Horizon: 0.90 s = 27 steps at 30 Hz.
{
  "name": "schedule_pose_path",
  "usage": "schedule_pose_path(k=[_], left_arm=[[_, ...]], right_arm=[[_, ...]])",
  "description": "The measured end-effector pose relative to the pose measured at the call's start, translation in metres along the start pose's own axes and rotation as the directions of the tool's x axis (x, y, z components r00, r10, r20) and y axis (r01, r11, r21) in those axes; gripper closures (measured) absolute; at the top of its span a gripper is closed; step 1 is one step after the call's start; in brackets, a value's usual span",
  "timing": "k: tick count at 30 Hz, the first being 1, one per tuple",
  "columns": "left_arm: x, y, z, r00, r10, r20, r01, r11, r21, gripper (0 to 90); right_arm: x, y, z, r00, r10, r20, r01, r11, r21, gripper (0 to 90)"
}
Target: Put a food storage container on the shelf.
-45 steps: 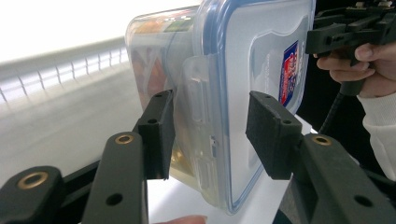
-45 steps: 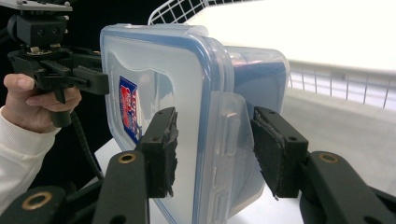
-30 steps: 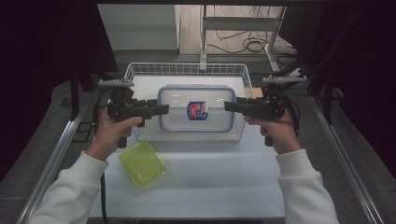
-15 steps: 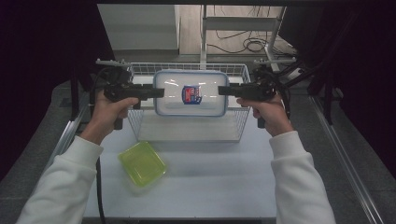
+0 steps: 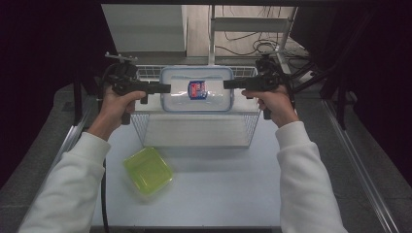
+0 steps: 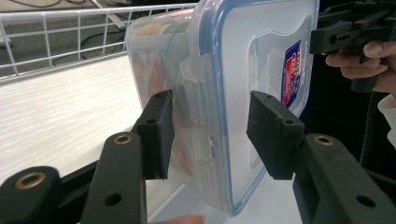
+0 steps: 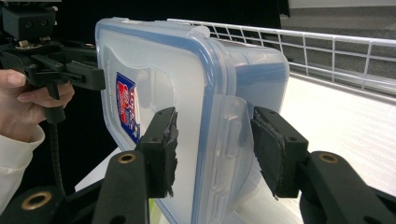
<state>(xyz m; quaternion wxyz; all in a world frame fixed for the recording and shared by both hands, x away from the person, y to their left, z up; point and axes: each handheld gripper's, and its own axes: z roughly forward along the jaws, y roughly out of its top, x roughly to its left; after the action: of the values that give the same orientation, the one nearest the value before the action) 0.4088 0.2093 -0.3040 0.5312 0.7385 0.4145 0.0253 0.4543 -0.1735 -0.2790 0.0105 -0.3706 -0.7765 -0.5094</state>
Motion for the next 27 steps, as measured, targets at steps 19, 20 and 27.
schedule_pose_path(k=[19,20,27], left_arm=[[0.024,0.011,0.022,0.9935,-0.111,-0.026,0.11,0.9937,-0.019,50.3],[0.026,0.01,0.025,0.9931,-0.115,-0.024,0.114,0.9934,-0.013,49.2],[0.025,0.008,0.026,0.9928,-0.119,-0.016,0.118,0.9923,-0.037,35.9]], right_arm=[[-0.021,0.009,0.019,0.9876,0.136,0.078,-0.136,0.991,-0.014,44.2],[-0.023,0.009,0.02,0.9822,0.157,0.103,-0.157,0.988,-0.016,43.8],[-0.018,0.005,0.021,0.9682,0.169,0.184,-0.156,0.984,-0.086,42.1]])
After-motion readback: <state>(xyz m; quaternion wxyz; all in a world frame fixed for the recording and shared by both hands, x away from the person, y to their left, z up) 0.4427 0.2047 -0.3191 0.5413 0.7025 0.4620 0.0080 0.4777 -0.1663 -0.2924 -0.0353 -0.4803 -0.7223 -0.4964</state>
